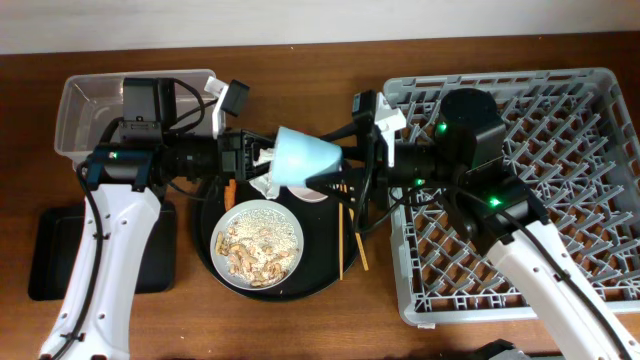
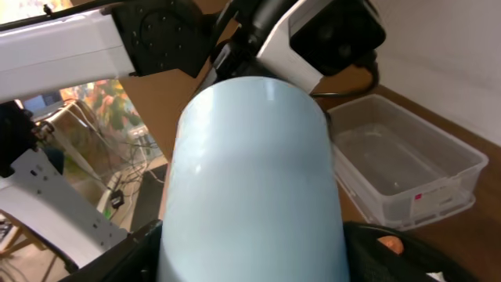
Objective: Sort waste into correct bins and load items into the dishwasher rack
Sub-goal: 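Place the blue cup upside down in the rack with the right gripper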
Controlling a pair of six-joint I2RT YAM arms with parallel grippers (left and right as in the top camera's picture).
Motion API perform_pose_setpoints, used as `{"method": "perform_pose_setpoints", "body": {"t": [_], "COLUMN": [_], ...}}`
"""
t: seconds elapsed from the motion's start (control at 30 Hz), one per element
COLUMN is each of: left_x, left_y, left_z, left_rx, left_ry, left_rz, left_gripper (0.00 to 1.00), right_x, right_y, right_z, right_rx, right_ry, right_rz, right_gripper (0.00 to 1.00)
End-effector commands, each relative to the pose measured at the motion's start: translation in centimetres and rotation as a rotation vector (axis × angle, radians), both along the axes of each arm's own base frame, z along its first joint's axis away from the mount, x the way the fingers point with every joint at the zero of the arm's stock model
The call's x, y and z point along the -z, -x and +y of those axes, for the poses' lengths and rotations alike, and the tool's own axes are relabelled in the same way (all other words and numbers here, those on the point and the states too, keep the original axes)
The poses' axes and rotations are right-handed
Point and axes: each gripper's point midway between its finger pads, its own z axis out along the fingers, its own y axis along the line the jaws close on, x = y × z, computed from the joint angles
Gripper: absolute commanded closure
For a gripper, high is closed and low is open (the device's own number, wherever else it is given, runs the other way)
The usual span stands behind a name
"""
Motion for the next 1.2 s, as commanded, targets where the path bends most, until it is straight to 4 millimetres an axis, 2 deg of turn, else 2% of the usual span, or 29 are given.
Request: {"method": "perform_pose_setpoints", "body": {"t": [0.0,0.07,0.17,0.27,0.33,0.37,0.4,0.47,0.57,0.63,0.7,0.83,0.93,1.03,1.1,1.17], "left_x": [-0.1,-0.3,-0.3,0.2,0.4,0.5,0.6,1.0,1.6,1.6,1.6,1.6,1.7,1.7,1.7,1.7], "left_y": [-0.5,-0.9,-1.6,-2.3,-2.5,-2.6,-2.7,-3.1,-3.6,-3.7,-3.7,-3.7,-3.6,-3.6,-3.6,-3.6], "left_z": [0.2,0.5,1.4,2.0,2.1,2.1,2.2,2.3,2.6,2.6,2.6,2.6,2.6,2.6,2.6,2.6], "left_rx": [-0.011,-0.023,-0.052,-0.097,-0.108,-0.111,-0.116,-0.139,-0.172,-0.173,-0.173,-0.173,-0.172,-0.172,-0.172,-0.172], "left_ry": [-0.007,-0.005,-0.007,-0.044,-0.055,-0.059,-0.064,-0.092,-0.130,-0.131,-0.131,-0.131,-0.132,-0.132,-0.132,-0.132], "left_rz": [-0.043,-0.067,-0.083,-0.084,-0.084,-0.084,-0.084,-0.086,-0.087,-0.087,-0.087,-0.086,-0.082,-0.082,-0.082,-0.082], "left_gripper": [0.01,0.01,0.01,0.01,0.01,0.01,0.01,0.01,0.01,0.01,0.01,0.01,0.01,0.01,0.01,0.01], "right_x": [-0.6,-0.4,-0.5,-0.1,1.0,1.8,2.4,5.3,9.5,12.0,14.1,17.1,19.6,21.5,22.7,23.1], "right_y": [-0.7,-1.8,-3.2,-4.3,-5.0,-5.2,-5.3,-4.8,-3.3,-1.9,-0.6,1.0,2.7,2.9,2.6,1.9], "right_z": [-1.2,-2.8,-6.4,-11.2,-15.2,-17.4,-18.8,-23.6,-28.1,-30.0,-31.4,-32.6,-34.1,-33.7,-33.6,-32.7], "right_rx": [0.048,0.123,0.243,0.425,0.597,0.692,0.753,0.968,1.170,1.283,1.361,1.418,1.490,1.438,1.409,1.334], "right_ry": [0.003,0.017,0.030,0.058,0.096,0.121,0.139,0.215,0.322,0.390,0.467,0.571,0.696,0.746,0.764,0.740], "right_rz": [-0.001,0.015,0.046,0.099,0.168,0.213,0.243,0.385,0.594,0.739,0.858,1.028,1.178,1.281,1.325,1.327], "right_gripper": [0.33,0.35,0.37,0.39,0.41,0.42,0.44,0.47,0.47,0.47,0.47,0.47,0.52,0.51,0.31,0.25]}}
